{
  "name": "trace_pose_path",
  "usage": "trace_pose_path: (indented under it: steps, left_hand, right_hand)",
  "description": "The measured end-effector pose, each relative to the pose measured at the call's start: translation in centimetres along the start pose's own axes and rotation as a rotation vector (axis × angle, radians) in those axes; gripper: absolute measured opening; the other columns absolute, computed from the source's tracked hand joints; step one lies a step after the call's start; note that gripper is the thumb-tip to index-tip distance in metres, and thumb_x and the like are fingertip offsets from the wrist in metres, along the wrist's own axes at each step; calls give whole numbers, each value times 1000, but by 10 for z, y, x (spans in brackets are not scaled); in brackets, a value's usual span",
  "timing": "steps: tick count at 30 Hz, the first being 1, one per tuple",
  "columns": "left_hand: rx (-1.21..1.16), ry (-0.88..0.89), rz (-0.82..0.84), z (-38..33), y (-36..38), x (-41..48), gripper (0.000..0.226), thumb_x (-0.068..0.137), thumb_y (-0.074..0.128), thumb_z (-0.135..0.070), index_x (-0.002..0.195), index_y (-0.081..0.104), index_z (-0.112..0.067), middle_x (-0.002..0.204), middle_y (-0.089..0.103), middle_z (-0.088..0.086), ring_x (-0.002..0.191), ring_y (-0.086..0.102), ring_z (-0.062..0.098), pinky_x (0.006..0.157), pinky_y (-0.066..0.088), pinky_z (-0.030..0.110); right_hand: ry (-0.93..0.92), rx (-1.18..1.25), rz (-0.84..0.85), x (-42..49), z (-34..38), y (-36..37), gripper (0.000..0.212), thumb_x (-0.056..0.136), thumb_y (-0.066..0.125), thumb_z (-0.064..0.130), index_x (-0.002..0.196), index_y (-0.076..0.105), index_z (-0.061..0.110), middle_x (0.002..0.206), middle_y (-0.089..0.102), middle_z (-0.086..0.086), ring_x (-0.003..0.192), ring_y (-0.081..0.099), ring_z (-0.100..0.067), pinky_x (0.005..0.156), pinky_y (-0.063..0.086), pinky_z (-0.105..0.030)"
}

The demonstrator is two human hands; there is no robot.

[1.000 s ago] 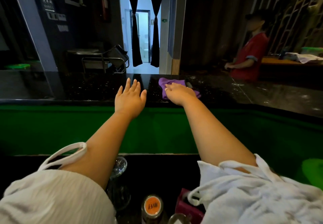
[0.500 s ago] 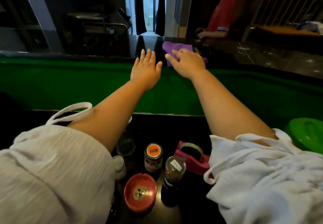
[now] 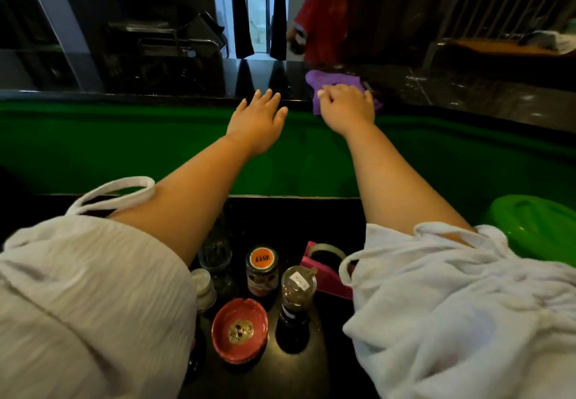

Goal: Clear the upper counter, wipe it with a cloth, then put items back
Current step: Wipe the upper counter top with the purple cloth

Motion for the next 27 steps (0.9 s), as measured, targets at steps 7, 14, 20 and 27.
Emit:
trace_pose_path:
  steps: [7, 14, 20, 27]
  left_hand:
    - [5, -9, -62, -14, 4, 5, 54, 101, 25, -37, 150, 20, -14, 158, 18, 4, 148, 7, 22, 119, 2, 40]
    - [80, 19, -97, -14, 7, 7, 53, 101, 24, -35, 150, 20, -15, 157, 21, 5, 147, 10, 22, 120, 4, 39]
    - [136, 18, -193, -12, 15, 4, 52, 101, 25, -37, 148, 25, -15, 155, 27, 5, 146, 17, 22, 120, 5, 37]
    - [87, 29, -216, -13, 10, 7, 49, 101, 27, -36, 145, 34, -15, 151, 35, 5, 144, 23, 22, 120, 5, 37]
  right_hand:
    - [27, 22, -39, -3, -51, -19, 43, 100, 28, 38, 133, 53, 25, 144, 47, -6, 132, 41, -26, 114, 19, -43]
    - [171, -32, 219, 25, -20, -9, 48, 99, 23, 25, 145, 35, 16, 154, 28, -12, 140, 27, -35, 113, 16, -53]
    - [-94, 11, 159, 6, -4, -7, 46, 101, 22, 37, 142, 41, 25, 151, 37, -5, 138, 34, -28, 113, 24, -44]
    - [156, -57, 314, 35, -66, -19, 60, 93, 22, 44, 140, 43, 13, 151, 34, -14, 136, 34, -34, 115, 21, -47]
Point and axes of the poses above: each hand's wrist, its own x-axis towards the middle knuckle, its own y-axis out of the palm, z = x × y, the point moved 5 cm from there along x, towards the middle knuckle
